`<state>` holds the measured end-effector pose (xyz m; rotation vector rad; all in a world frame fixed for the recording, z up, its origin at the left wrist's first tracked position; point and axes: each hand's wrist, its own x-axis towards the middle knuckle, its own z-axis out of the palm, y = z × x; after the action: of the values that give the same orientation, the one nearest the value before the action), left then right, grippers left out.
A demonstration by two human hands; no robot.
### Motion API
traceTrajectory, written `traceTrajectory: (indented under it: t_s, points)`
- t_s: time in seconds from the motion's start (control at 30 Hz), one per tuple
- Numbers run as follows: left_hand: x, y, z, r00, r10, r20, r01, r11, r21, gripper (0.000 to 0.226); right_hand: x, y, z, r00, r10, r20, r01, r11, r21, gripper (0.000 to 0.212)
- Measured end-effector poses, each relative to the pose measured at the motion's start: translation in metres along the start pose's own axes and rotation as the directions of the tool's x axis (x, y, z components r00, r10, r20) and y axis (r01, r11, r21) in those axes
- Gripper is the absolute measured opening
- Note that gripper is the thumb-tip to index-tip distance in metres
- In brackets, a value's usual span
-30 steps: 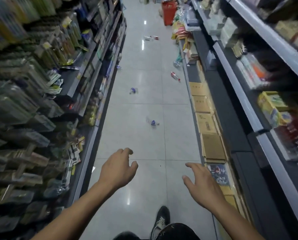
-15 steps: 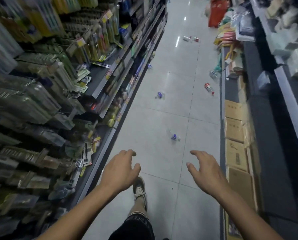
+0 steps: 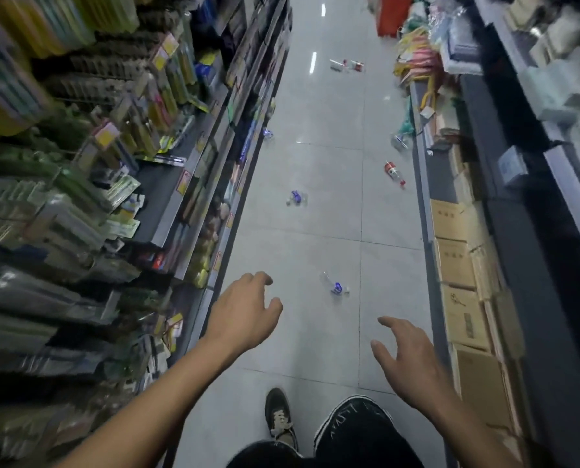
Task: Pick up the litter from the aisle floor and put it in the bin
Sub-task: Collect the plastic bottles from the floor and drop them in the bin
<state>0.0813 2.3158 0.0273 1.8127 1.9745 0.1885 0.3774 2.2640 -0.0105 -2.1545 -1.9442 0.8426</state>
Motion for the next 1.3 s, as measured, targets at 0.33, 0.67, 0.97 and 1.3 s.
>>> traceTrajectory:
  t_s: [0.33, 0.67, 0.97, 1.3]
  points:
    - [0.18, 0.06, -0.012, 0.992, 0.124, 0.029, -0.126, 0.991, 0.053, 0.043, 0.119, 0.022, -0.019, 0.988, 0.155, -0.018, -0.153, 0.983, 0.104, 0.047]
    - [0.343, 0.129, -0.016, 0.99, 0.123, 0.067, -0.13, 0.984, 0.119, 0.04, 0.307, 0.04, -0.092, 0.991, 0.13, -0.033, -0.124, 0.981, 0.15, 0.048]
    - [0.453, 0.157, -0.025, 0.99, 0.093, 0.107, -0.106, 0.986, 0.125, 0.04, 0.441, 0.039, -0.131, 0.994, 0.107, 0.023, -0.108, 0.99, 0.087, 0.048]
    - [0.634, 0.169, 0.001, 0.914, 0.266, 0.305, -0.32, 0.936, 0.145, 0.041, 0.543, 0.018, -0.113, 0.94, 0.338, 0.048, -0.341, 0.926, 0.16, 0.048]
